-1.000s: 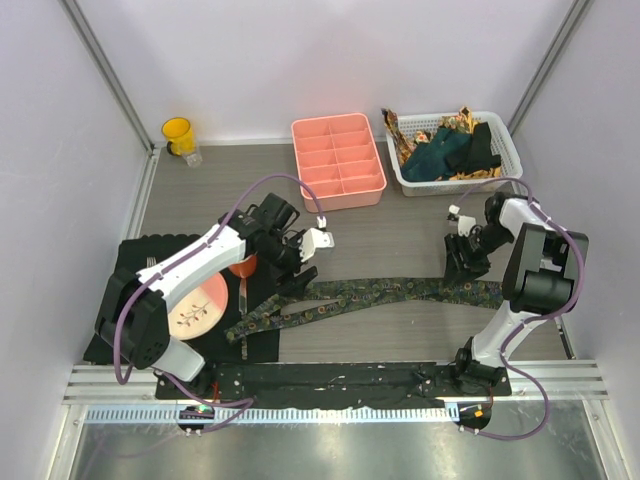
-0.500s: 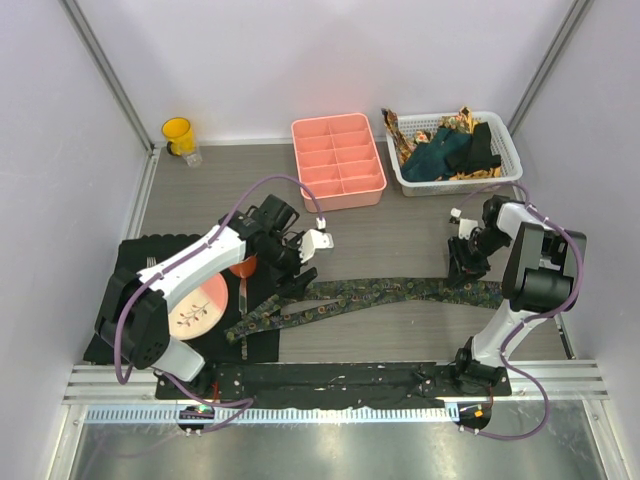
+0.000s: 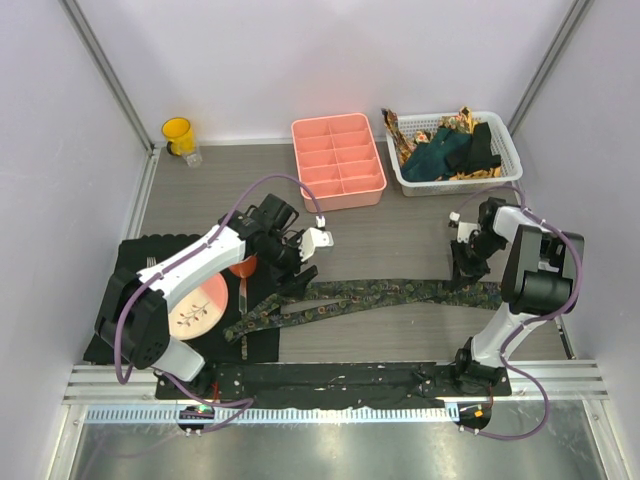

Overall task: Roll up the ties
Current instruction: Flatten out the tie at the center of the board.

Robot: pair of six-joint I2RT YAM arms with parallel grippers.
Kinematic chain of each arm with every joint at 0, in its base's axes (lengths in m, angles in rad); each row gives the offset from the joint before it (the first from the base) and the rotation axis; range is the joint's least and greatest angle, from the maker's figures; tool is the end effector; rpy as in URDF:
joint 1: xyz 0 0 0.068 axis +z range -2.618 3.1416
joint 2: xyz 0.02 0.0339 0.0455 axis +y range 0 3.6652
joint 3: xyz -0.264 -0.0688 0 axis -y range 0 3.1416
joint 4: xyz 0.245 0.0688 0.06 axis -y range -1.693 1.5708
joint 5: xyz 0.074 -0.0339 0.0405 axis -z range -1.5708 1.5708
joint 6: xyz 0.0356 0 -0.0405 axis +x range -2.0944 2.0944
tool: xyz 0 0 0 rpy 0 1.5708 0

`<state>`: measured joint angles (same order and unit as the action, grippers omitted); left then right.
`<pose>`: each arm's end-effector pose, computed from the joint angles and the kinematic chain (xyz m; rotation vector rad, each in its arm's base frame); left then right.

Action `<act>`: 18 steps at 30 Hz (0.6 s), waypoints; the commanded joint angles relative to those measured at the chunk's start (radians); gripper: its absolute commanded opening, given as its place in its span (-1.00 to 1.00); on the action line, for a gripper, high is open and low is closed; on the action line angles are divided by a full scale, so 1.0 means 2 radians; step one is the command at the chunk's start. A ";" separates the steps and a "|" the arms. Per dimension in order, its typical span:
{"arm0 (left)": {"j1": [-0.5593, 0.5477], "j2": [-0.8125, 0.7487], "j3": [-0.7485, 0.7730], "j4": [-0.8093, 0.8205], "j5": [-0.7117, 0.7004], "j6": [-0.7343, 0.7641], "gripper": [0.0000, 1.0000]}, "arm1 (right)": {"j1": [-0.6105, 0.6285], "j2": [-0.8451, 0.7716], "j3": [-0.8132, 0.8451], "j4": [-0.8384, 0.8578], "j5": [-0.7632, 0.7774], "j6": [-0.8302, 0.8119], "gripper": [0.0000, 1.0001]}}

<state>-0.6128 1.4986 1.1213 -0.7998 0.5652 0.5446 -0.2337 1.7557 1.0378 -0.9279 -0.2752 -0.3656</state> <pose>0.2269 -0.1828 0.2462 1.5860 2.1456 -0.7911 0.2789 -0.0565 0.1491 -0.1882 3.0942 0.4445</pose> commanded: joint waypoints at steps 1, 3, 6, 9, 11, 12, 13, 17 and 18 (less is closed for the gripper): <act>0.003 -0.003 -0.002 0.015 0.004 -0.009 0.54 | 0.005 -0.002 -0.004 0.016 0.026 0.000 -0.98; 0.005 -0.007 -0.004 0.008 0.002 -0.005 0.53 | 0.005 -0.013 0.007 -0.002 0.029 -0.007 -0.99; 0.009 -0.009 -0.005 -0.006 -0.006 0.011 0.51 | -0.001 -0.043 0.022 -0.028 0.039 -0.027 -0.99; 0.010 -0.009 -0.004 -0.028 -0.007 0.034 0.50 | -0.016 -0.063 0.033 -0.057 0.047 -0.050 -0.99; 0.010 -0.006 -0.001 -0.041 -0.012 0.044 0.50 | -0.039 -0.068 0.033 -0.071 0.052 -0.060 -0.99; 0.010 -0.006 -0.001 -0.052 -0.014 0.055 0.50 | -0.049 -0.069 0.035 -0.074 0.056 -0.073 -0.99; 0.010 -0.006 -0.002 -0.056 -0.018 0.061 0.50 | -0.067 -0.069 0.034 -0.075 0.060 -0.079 -0.99; 0.010 -0.008 -0.010 -0.083 -0.026 0.093 0.53 | -0.098 -0.058 0.028 -0.078 0.066 -0.100 -0.98; 0.010 -0.008 -0.014 -0.096 -0.029 0.100 0.55 | -0.100 -0.055 0.020 -0.074 0.066 -0.102 -0.99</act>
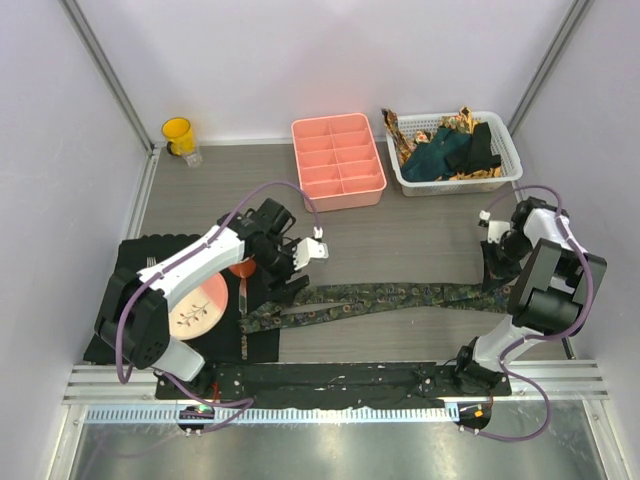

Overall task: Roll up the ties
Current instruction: Flatten out the tie at the center of the board.

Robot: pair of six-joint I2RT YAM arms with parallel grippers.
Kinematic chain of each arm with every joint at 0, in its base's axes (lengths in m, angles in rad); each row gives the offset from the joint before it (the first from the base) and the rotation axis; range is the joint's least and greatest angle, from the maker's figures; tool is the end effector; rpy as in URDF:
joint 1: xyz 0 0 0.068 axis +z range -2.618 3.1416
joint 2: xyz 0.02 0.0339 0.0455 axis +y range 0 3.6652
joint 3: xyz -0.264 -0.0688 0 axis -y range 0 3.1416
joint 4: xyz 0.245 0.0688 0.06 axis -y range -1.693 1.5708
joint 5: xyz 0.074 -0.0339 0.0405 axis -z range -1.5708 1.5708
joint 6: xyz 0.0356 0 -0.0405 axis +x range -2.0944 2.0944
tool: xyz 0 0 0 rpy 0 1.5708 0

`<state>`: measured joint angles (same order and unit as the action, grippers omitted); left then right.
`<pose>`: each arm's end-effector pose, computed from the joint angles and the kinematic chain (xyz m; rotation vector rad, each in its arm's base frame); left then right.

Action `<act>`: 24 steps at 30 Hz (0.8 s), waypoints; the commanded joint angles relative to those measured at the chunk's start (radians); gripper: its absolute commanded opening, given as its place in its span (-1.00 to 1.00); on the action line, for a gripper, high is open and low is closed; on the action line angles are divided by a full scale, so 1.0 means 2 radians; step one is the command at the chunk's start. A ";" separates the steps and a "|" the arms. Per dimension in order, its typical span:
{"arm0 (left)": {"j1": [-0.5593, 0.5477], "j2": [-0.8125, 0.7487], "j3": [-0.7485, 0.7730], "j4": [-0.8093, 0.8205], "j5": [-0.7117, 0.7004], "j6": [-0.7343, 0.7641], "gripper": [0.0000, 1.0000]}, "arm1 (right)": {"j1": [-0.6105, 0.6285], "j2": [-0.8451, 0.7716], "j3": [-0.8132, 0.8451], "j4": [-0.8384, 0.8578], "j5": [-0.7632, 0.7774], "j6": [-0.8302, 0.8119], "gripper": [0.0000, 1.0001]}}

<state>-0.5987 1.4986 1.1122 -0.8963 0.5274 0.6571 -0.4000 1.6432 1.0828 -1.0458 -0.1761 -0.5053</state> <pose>0.2214 -0.1728 0.2396 1.7032 2.1630 -0.7308 0.2554 -0.1012 0.1884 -0.1575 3.0807 0.2688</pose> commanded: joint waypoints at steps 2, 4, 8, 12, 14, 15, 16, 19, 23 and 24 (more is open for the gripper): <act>0.003 -0.011 -0.014 -0.062 -0.020 0.064 0.60 | -0.021 0.011 -0.014 0.004 0.020 -0.035 -0.99; 0.003 -0.017 -0.026 -0.070 -0.030 0.077 0.69 | -0.022 0.019 -0.030 0.018 0.025 -0.037 -0.99; 0.000 -0.027 -0.043 -0.080 -0.037 0.090 0.76 | -0.029 0.046 -0.044 0.047 0.040 -0.047 -0.99; -0.017 -0.027 -0.069 -0.090 -0.059 0.110 0.76 | -0.047 0.063 -0.043 0.058 0.056 -0.061 -0.99; -0.021 -0.028 -0.080 -0.092 -0.067 0.115 0.79 | -0.052 0.067 -0.041 0.063 0.060 -0.066 -0.99; -0.024 -0.026 -0.090 -0.093 -0.072 0.116 0.81 | -0.054 0.071 -0.040 0.063 0.064 -0.072 -0.99; -0.027 -0.021 -0.094 -0.094 -0.083 0.116 0.82 | -0.056 0.072 -0.039 0.065 0.066 -0.074 -0.99; -0.031 -0.014 -0.103 -0.086 -0.095 0.110 0.69 | -0.059 0.077 -0.039 0.070 0.069 -0.081 -0.99; -0.034 -0.014 -0.079 -0.063 -0.104 0.082 0.04 | -0.063 0.082 -0.035 0.077 0.073 -0.090 -0.99; -0.034 -0.018 -0.071 -0.053 -0.103 0.074 -0.10 | -0.065 0.083 -0.031 0.080 0.076 -0.092 -0.99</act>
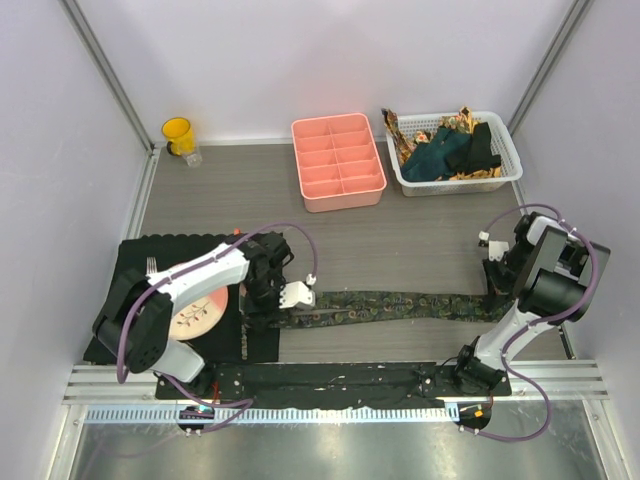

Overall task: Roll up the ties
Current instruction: Flatten out the tie at the center of the board.

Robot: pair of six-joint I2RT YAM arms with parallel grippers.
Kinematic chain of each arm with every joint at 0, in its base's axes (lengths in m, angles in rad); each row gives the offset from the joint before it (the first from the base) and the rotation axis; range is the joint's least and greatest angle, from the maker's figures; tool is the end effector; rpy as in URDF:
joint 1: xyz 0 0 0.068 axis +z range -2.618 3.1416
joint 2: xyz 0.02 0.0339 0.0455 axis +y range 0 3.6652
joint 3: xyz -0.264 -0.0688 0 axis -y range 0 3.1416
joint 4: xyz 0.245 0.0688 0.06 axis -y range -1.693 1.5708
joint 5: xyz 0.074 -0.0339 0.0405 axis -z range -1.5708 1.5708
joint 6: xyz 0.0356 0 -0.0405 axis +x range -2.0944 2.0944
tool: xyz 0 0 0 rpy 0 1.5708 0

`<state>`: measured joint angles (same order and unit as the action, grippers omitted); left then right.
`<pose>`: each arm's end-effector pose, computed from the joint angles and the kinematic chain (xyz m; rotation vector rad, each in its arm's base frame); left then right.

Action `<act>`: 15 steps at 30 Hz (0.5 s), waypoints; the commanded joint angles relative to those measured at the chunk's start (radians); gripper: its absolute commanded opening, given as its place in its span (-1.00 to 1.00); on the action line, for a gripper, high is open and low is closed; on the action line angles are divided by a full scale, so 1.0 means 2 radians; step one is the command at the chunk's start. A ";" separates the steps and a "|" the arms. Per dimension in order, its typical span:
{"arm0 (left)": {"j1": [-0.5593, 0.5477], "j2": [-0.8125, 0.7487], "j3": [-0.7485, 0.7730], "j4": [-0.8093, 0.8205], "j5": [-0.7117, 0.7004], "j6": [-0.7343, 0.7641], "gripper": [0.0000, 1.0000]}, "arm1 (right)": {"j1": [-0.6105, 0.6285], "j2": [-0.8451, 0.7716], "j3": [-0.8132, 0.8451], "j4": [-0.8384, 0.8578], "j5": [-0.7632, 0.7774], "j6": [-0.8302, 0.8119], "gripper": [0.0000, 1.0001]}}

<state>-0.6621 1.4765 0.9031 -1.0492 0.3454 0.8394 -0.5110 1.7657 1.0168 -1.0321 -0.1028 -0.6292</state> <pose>0.1724 -0.1496 0.1865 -2.0868 -2.2570 0.5411 0.2361 -0.1282 0.1426 0.1612 -3.0009 -0.3012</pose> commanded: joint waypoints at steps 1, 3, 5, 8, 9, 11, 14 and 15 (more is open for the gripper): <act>-0.002 -0.012 0.040 0.030 -0.009 -0.028 -0.31 | -0.012 0.025 0.003 0.073 0.040 -0.034 -0.99; -0.002 -0.033 0.058 0.035 0.019 -0.029 -0.48 | -0.018 0.030 0.011 0.077 0.044 -0.037 -0.99; -0.002 -0.052 0.065 0.044 0.030 -0.038 -0.69 | -0.024 0.037 0.015 0.079 0.046 -0.040 -0.99; 0.007 -0.061 0.062 0.073 0.021 -0.048 -0.99 | -0.032 0.044 0.022 0.082 0.048 -0.044 -0.99; 0.012 -0.063 0.061 0.081 0.013 -0.053 -1.00 | -0.035 0.044 0.023 0.083 0.049 -0.046 -0.98; 0.039 -0.065 0.058 0.103 0.014 -0.066 -1.00 | -0.038 0.046 0.023 0.086 0.049 -0.050 -0.99; 0.070 -0.072 0.053 0.132 0.021 -0.075 -1.00 | -0.044 0.046 0.025 0.090 0.049 -0.053 -0.99; 0.074 -0.078 0.050 0.138 0.021 -0.074 -1.00 | -0.044 0.047 0.025 0.090 0.049 -0.053 -0.99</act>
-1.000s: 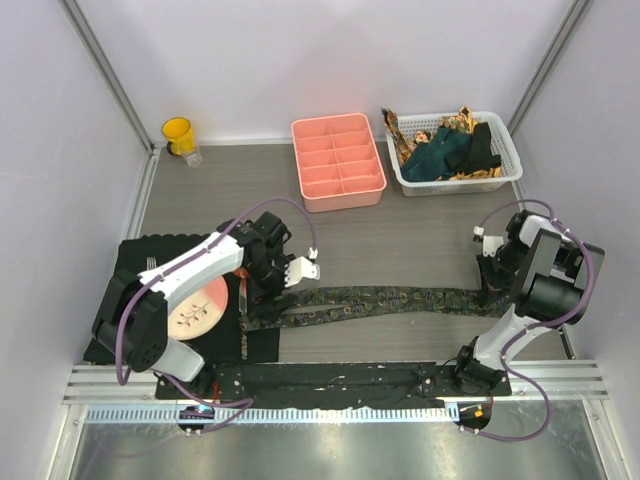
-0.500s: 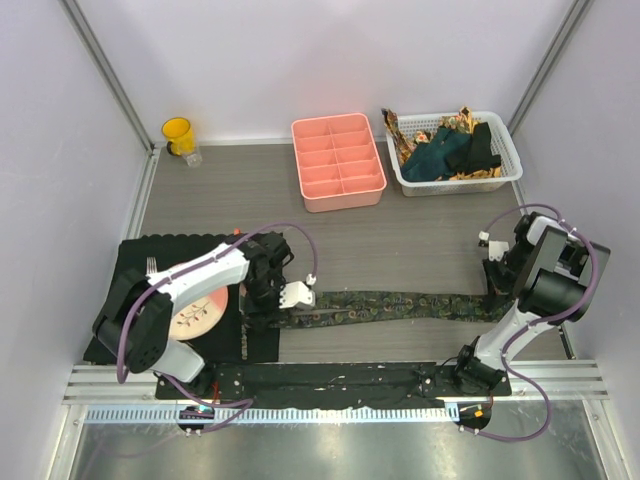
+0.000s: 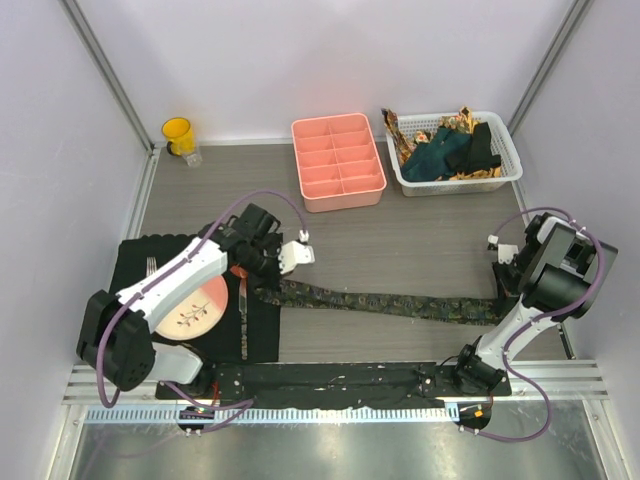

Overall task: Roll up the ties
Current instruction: Flatten out the tie at the center of the board.

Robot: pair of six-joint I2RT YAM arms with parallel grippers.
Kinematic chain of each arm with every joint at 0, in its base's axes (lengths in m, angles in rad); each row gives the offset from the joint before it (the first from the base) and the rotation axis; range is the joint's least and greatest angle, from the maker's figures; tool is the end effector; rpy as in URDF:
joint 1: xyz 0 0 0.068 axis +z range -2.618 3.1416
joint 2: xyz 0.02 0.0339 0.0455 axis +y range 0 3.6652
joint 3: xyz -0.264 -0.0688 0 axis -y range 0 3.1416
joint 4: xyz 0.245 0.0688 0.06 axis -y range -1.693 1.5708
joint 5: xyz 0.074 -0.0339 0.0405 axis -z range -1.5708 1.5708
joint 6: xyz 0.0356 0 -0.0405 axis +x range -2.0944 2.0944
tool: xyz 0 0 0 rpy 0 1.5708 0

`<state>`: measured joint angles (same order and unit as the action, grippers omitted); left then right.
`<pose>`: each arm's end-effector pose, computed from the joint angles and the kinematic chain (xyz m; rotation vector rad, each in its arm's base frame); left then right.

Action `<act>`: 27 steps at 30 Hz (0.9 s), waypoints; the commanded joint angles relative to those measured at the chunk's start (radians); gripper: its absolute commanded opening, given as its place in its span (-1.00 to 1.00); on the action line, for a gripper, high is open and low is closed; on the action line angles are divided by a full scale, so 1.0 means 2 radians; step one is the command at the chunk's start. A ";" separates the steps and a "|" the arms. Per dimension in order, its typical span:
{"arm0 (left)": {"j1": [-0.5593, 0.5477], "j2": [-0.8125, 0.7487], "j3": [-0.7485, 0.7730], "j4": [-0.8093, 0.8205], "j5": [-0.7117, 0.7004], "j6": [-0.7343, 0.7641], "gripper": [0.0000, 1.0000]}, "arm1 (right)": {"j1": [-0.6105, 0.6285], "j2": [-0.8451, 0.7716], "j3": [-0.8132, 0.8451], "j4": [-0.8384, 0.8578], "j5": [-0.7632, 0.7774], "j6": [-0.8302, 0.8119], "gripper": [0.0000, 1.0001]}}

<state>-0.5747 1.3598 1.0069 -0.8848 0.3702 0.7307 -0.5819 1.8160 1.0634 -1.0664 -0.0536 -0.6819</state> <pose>0.2032 -0.1469 0.2420 1.7353 2.1276 -0.4763 0.2325 -0.1507 0.1397 0.1380 -2.9565 -0.2821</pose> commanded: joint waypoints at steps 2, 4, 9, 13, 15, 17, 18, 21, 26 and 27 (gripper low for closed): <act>0.037 -0.031 -0.015 0.068 0.020 -0.012 -1.00 | -0.010 0.022 0.003 0.111 0.024 -0.026 -0.99; 0.037 -0.042 -0.038 0.086 0.020 -0.009 -1.00 | -0.011 0.024 0.004 0.112 0.024 -0.026 -0.99; 0.036 0.007 -0.020 0.025 0.033 0.022 -0.57 | -0.012 0.028 0.012 0.112 0.025 -0.024 -0.99; 0.033 0.035 -0.006 0.003 0.043 0.026 0.54 | -0.011 0.039 0.025 0.113 0.024 -0.021 -0.99; 0.033 0.040 0.000 0.001 0.046 0.020 0.65 | -0.011 0.045 0.037 0.114 0.024 -0.023 -0.99; 0.033 0.027 0.005 0.011 0.053 0.006 0.74 | -0.011 0.054 0.044 0.121 0.048 -0.031 -0.99; 0.033 0.020 0.005 0.017 0.063 0.001 0.98 | -0.013 0.058 0.052 0.122 0.054 -0.035 -0.99; 0.033 -0.007 0.002 0.059 0.069 -0.030 1.00 | -0.020 0.078 0.080 0.131 0.067 -0.048 -0.99; 0.032 -0.042 -0.003 0.126 0.061 -0.068 0.99 | -0.030 0.117 0.145 0.143 0.079 -0.068 -0.99; 0.032 -0.049 -0.004 0.135 0.058 -0.075 0.99 | -0.031 0.131 0.155 0.144 0.080 -0.068 -0.99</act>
<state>-0.5049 1.3266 0.9730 -0.7490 0.4675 0.6548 -0.6258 1.9789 1.2938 -1.0920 0.0914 -0.7536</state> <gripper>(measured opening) 0.996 0.012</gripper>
